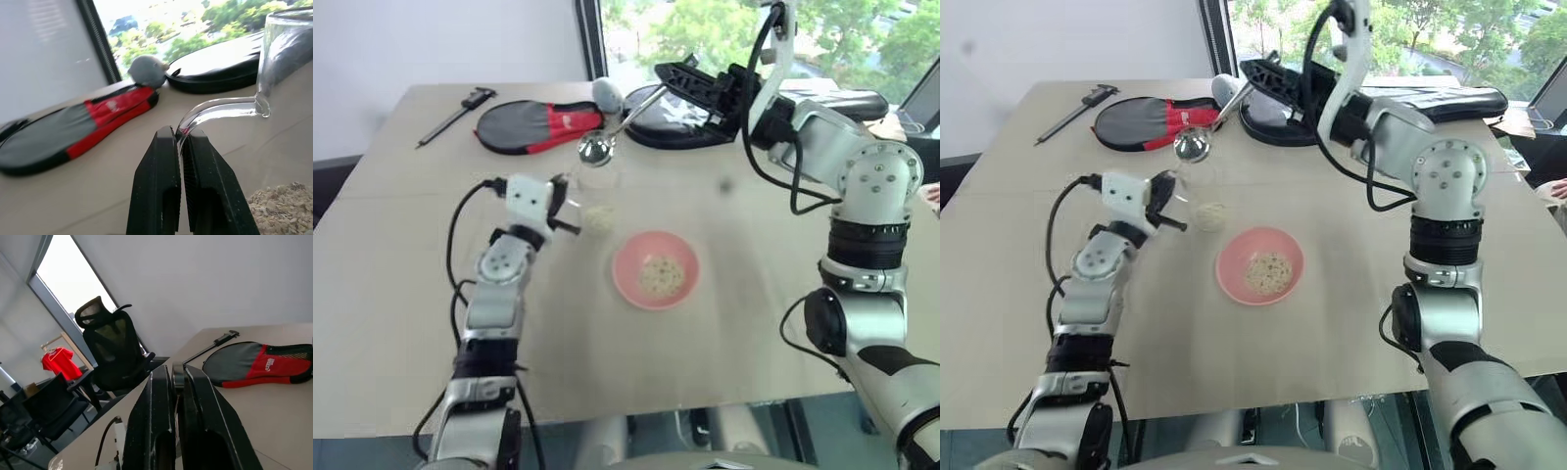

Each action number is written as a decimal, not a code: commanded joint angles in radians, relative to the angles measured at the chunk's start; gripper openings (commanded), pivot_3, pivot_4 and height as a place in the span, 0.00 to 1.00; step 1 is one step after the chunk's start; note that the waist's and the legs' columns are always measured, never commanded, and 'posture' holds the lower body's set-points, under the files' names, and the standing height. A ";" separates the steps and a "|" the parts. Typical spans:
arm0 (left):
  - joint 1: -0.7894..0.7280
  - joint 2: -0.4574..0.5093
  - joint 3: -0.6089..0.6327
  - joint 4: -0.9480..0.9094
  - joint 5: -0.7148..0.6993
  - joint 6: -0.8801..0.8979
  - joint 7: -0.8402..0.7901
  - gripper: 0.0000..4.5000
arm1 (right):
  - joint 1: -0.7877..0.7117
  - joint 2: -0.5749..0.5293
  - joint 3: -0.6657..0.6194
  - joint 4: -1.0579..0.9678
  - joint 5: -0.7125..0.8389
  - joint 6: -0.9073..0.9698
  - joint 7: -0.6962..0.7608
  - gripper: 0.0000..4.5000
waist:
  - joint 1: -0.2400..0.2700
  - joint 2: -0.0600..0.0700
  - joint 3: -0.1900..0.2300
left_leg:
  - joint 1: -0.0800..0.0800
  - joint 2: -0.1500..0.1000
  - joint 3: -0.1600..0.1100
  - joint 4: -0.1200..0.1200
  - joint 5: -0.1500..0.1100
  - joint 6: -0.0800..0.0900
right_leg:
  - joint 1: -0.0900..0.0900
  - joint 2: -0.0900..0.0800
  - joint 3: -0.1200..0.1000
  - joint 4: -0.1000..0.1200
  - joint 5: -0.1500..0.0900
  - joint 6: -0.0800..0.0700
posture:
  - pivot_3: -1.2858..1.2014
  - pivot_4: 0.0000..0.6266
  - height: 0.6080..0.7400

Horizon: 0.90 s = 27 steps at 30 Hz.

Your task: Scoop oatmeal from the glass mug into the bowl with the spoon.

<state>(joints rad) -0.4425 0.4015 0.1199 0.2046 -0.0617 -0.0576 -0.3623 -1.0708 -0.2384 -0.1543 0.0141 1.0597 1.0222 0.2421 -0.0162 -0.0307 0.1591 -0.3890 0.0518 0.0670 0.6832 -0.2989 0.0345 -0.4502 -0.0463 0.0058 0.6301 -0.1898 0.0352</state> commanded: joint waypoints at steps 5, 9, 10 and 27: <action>-0.113 0.042 -0.018 0.139 0.006 -0.152 -0.077 0.01 | -0.002 -0.049 0.133 -0.022 -0.184 -0.070 0.123 0.00 | 0.002 0.000 0.000 | -0.009 0.000 -0.005 0.000 0.002 -0.004 | -0.006 0.000 -0.006 -0.002 0.000 0.000 | 0.52 0.24 1.00; -0.131 0.049 -0.019 0.192 0.008 -0.191 -0.095 0.01 | -0.019 -0.044 0.086 0.004 -0.189 -0.079 0.132 0.00 | 0.003 0.000 0.000 | -0.010 0.000 -0.005 0.001 0.003 -0.004 | -0.006 -0.001 -0.007 -0.002 0.000 0.000 | 0.52 0.24 1.00; -0.133 0.050 -0.020 0.205 0.008 -0.201 -0.097 0.01 | -0.025 -0.043 0.073 0.010 -0.188 -0.081 0.131 0.00 | 0.003 0.000 0.000 | -0.010 0.000 -0.005 0.001 0.003 -0.004 | -0.006 -0.001 -0.007 -0.002 0.000 0.001 | 0.52 0.24 1.00; -0.167 0.045 -0.050 0.285 0.004 -0.299 -0.149 0.01 | 0.033 -0.020 0.228 0.065 -0.424 -0.174 0.219 0.00 | 0.002 0.001 0.000 | -0.010 -0.001 -0.006 0.002 0.003 -0.004 | -0.005 -0.001 -0.007 -0.001 0.001 0.001 | 0.52 0.24 1.00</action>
<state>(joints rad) -0.5875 0.4438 0.0749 0.4964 -0.0494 -0.3253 -0.4943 -1.0308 -0.2593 0.0518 0.0904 0.6796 0.8988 0.4313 -0.0142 -0.0301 0.1592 -0.3986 0.0509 0.0610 0.6848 -0.2963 0.0301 -0.4555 -0.0475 -0.0017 0.6292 -0.1891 0.0363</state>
